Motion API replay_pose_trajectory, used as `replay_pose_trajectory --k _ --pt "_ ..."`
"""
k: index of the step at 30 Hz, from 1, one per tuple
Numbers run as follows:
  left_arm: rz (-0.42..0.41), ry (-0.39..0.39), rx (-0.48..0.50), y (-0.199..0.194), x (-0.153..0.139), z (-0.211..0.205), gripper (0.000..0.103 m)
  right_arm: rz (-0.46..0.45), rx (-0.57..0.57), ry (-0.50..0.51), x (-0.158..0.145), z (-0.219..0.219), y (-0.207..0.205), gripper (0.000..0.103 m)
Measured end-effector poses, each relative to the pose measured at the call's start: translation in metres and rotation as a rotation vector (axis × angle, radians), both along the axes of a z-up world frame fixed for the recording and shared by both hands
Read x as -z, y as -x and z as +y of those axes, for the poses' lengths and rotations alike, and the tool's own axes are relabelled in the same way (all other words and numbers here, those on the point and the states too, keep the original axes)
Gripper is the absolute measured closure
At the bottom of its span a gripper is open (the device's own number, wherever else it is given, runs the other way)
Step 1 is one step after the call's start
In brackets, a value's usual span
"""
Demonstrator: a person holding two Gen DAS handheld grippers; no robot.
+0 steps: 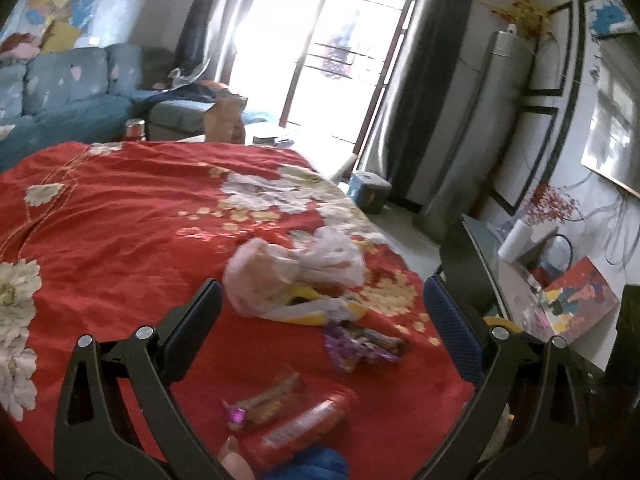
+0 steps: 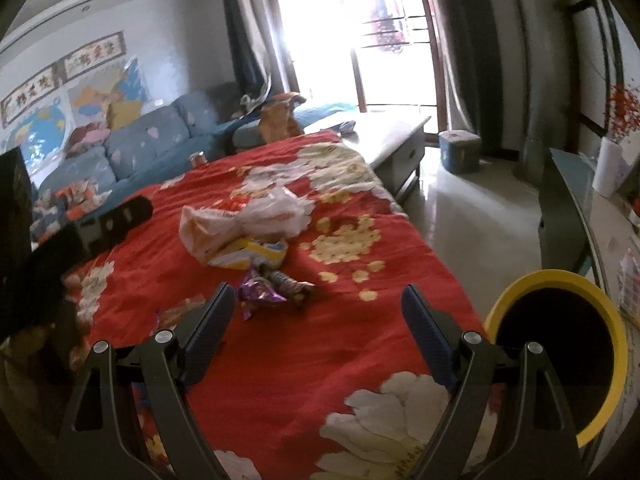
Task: Collect trash
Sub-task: 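Move both tools back toward the remaining wrappers on the bedspread, then grasp the white plastic bag with the left tool while the right tool grasps the purple wrapper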
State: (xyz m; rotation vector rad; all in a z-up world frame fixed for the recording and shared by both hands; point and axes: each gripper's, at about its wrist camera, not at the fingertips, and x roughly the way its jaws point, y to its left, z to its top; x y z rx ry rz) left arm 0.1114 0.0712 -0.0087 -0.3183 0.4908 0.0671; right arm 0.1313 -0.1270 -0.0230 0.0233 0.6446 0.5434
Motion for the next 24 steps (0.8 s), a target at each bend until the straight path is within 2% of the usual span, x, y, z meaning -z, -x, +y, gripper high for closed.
replay_pose_trajectory --k 7,11,16,21,24 --pt "0.043 0.032 -0.057 -0.012 0.014 0.035 0.011 0.015 -0.076 0.060 0.014 0.032 -0.010 0.022" --pt "0.077 0.041 -0.056 -0.024 0.022 0.049 0.011 0.026 -0.138 0.107 0.025 0.049 -0.016 0.036" --pt "0.111 0.032 -0.032 -0.040 0.029 0.056 0.011 0.013 -0.208 0.187 0.037 0.074 -0.021 0.046" --pt "0.137 0.032 -0.011 -0.055 0.036 0.059 0.017 -0.001 -0.237 0.232 0.046 0.091 -0.029 0.052" --pt "0.143 0.022 0.000 -0.062 0.039 0.059 0.021 -0.003 -0.245 0.258 0.051 0.098 -0.033 0.064"
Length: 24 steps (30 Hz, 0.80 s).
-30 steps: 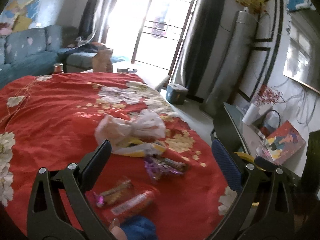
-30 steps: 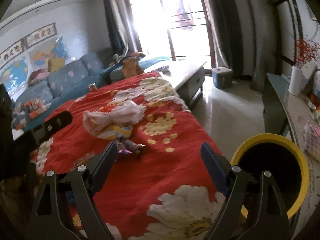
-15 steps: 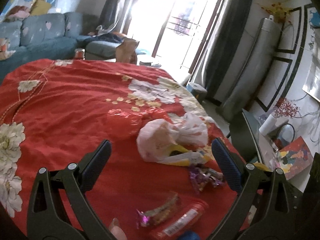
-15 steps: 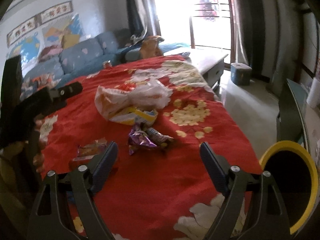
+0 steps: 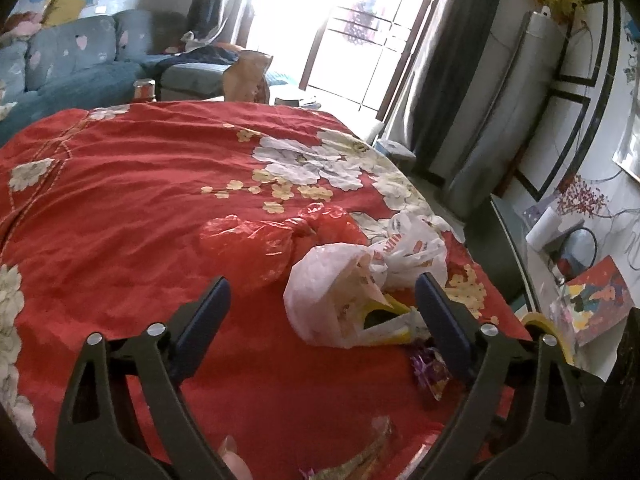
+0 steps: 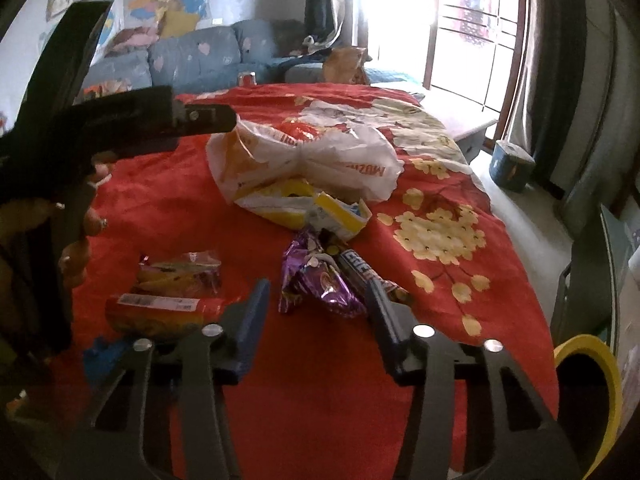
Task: Collect trash
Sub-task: 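Grasp the white plastic bag with the left tool while the right tool grasps the purple wrapper, then carry the white bag and purple wrapper over the yellow-rimmed bin with both tools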
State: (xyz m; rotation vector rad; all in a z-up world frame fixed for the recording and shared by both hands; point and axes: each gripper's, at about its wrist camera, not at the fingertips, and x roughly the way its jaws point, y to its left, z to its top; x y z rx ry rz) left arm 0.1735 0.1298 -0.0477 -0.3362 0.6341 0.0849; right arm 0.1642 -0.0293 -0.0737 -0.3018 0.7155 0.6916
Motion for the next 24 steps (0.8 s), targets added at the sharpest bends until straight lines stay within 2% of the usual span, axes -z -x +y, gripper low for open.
replay_pose_trajectory --k 2,3,4,6,7,9,13,18,24 --pt "0.007 -0.007 0.007 -0.006 0.002 0.000 0.024 0.010 -0.004 0.004 0.002 0.001 -0.002 0.086" --pt "0.010 -0.012 0.009 -0.008 0.003 -0.001 0.027 0.020 -0.005 -0.004 0.003 -0.001 -0.003 0.088" --pt "0.014 -0.016 0.008 -0.010 0.004 -0.002 0.030 0.028 -0.004 -0.015 0.003 -0.003 -0.002 0.088" --pt "0.021 -0.018 0.006 -0.014 0.006 -0.003 0.043 0.037 -0.004 -0.040 0.002 -0.007 0.000 0.089" --pt "0.024 -0.017 0.007 -0.016 0.007 -0.003 0.046 0.042 -0.004 -0.051 0.001 -0.010 0.001 0.089" --pt "0.030 -0.013 0.016 -0.017 0.009 -0.005 0.061 0.058 0.000 -0.079 -0.001 -0.016 0.003 0.089" --pt "0.031 -0.011 0.027 -0.015 0.011 -0.008 0.076 0.109 0.025 -0.140 -0.002 -0.033 0.004 0.089" --pt "0.005 -0.004 0.024 -0.006 0.007 -0.012 0.086 0.154 0.044 -0.200 -0.005 -0.046 0.007 0.089" --pt "-0.064 -0.009 0.032 0.013 -0.010 -0.021 0.090 0.148 0.055 -0.233 -0.011 -0.054 0.012 0.089"
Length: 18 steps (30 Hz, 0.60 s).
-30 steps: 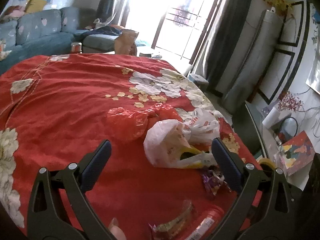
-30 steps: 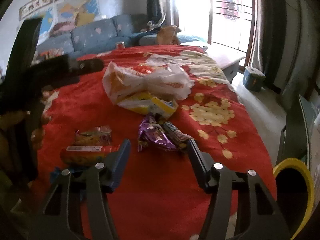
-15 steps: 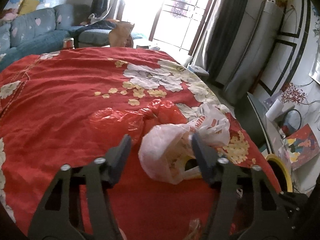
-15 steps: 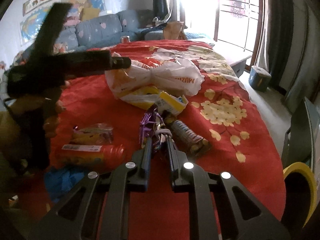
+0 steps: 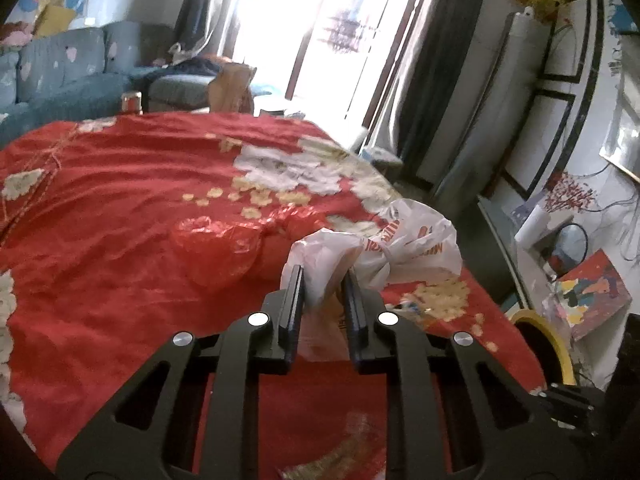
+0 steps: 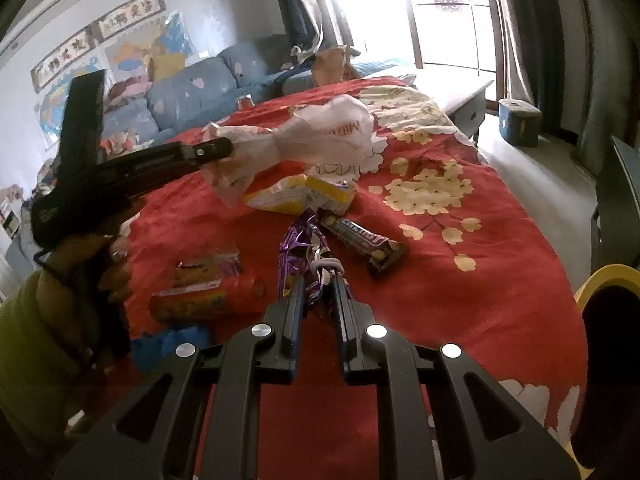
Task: Collect trash
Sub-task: 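Carry the white bag and purple wrapper over the yellow-rimmed bin with both tools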
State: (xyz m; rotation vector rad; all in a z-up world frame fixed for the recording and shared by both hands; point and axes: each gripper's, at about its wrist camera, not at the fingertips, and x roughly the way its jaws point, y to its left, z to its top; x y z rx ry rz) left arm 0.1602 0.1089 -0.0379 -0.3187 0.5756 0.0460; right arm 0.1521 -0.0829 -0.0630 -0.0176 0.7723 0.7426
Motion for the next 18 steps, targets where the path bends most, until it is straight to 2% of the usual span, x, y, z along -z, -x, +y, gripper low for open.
replay_pose_trajectory --k 11,18 --pt "-0.088 0.009 0.055 0.022 -0.032 -0.023 0.090 -0.047 0.071 -0.052 -0.022 -0.029 0.003 0.089" --pt "-0.107 0.001 0.099 0.028 -0.041 -0.041 0.091 -0.069 0.121 -0.079 -0.034 -0.048 0.003 0.089"
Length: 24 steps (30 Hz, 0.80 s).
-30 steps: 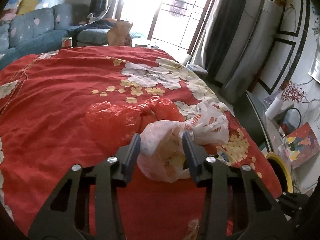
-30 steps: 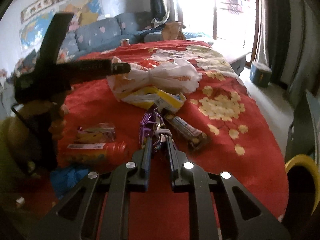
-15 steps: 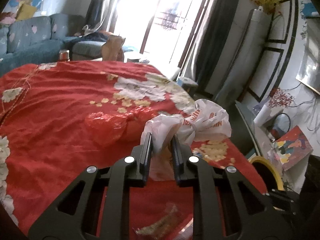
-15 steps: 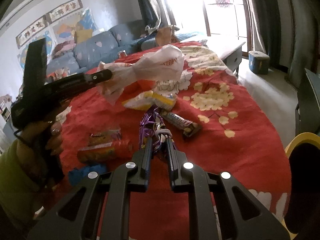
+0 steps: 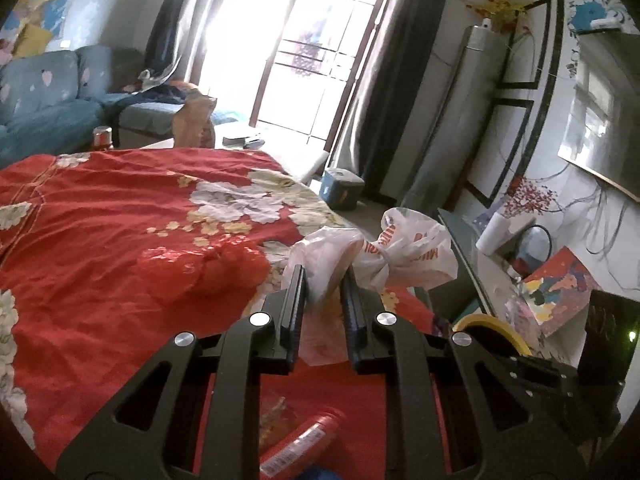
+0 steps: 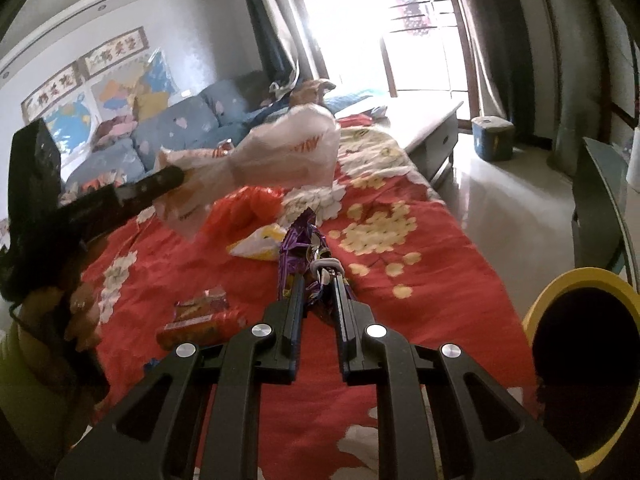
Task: Collect trash
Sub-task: 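Carry the white bag and purple wrapper over the yellow-rimmed bin with both tools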
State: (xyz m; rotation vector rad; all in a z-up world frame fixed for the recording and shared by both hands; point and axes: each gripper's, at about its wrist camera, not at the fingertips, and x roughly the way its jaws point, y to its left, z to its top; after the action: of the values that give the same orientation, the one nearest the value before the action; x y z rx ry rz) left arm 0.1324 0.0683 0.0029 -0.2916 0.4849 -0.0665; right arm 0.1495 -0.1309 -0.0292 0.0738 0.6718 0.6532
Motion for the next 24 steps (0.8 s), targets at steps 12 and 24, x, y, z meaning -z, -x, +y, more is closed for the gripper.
replay_pose_trajectory --k 12,24 --pt "-0.003 -0.022 0.057 0.009 -0.005 -0.025 0.092 -0.024 0.092 -0.022 -0.012 -0.037 0.000 0.090" --pt "0.005 -0.059 0.127 0.014 -0.003 -0.062 0.093 -0.021 0.220 -0.031 -0.010 -0.091 0.002 0.090"
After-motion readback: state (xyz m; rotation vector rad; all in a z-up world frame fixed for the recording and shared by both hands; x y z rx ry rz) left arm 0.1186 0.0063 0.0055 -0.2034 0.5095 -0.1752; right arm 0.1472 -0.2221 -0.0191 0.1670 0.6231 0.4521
